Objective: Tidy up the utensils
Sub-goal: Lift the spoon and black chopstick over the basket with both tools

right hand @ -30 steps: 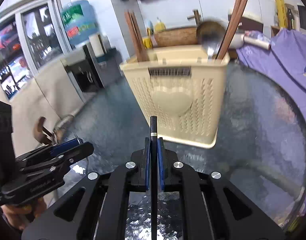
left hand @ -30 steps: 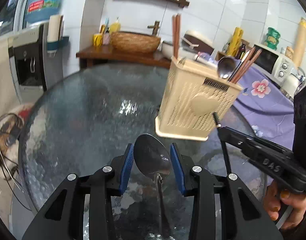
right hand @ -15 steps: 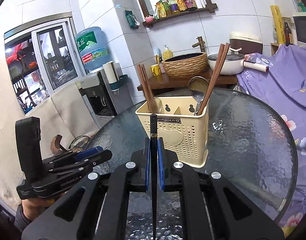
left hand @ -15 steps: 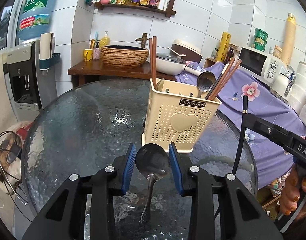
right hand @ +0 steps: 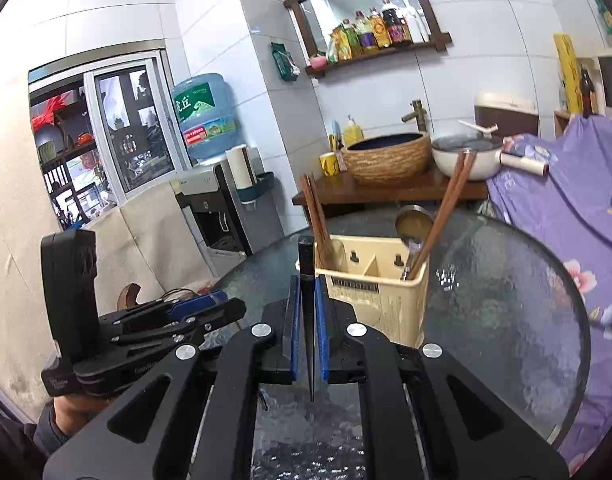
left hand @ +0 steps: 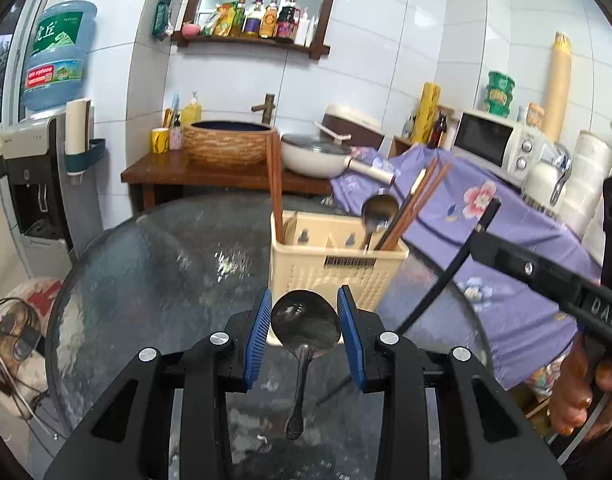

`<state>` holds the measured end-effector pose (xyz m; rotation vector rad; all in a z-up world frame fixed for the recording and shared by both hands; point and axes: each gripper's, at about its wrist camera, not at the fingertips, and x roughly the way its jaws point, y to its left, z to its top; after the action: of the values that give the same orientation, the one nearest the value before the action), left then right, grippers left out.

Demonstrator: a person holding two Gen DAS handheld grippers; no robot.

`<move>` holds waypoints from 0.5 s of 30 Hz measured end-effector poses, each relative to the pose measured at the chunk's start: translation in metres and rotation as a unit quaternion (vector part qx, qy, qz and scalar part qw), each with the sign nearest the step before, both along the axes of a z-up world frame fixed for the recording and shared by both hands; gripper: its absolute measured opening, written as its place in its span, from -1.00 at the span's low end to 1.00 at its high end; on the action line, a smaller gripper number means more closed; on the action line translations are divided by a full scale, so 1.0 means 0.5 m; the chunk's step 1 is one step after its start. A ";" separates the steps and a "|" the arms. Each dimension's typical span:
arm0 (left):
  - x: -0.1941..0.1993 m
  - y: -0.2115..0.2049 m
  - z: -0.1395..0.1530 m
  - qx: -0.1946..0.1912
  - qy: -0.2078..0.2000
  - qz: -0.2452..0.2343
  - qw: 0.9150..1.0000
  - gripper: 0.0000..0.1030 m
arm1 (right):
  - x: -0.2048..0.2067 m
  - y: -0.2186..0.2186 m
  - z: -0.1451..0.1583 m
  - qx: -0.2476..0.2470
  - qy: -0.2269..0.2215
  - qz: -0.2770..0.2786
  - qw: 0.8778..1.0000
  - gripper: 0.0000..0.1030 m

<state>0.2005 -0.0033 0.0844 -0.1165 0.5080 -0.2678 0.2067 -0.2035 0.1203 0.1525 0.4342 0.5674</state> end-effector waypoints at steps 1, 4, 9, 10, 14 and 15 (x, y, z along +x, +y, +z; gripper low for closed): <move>0.004 0.001 0.009 -0.002 -0.006 0.002 1.000 -0.35 | 0.002 0.001 0.010 -0.005 -0.006 0.001 1.000 -0.85; 0.025 0.003 0.046 -0.013 -0.030 0.004 0.999 -0.35 | 0.013 0.009 0.043 -0.017 -0.020 0.003 1.000 -0.85; 0.075 0.006 0.110 -0.038 -0.054 0.002 0.998 -0.35 | 0.047 0.021 0.110 -0.037 -0.040 0.003 0.998 -0.85; 0.083 0.006 0.120 -0.042 -0.056 0.000 0.998 -0.35 | 0.057 0.022 0.127 -0.037 -0.045 0.001 0.998 -0.85; 0.131 -0.001 0.175 -0.060 -0.071 -0.001 0.996 -0.35 | 0.099 0.019 0.202 -0.025 -0.059 -0.007 0.998 -0.85; 0.143 -0.005 0.187 -0.060 -0.078 0.003 0.995 -0.35 | 0.109 0.017 0.219 -0.022 -0.063 -0.009 0.998 -0.85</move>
<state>0.2719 -0.0059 0.1777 -0.2119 0.3356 -0.2988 0.2611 -0.1948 0.2298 0.0785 0.3219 0.5467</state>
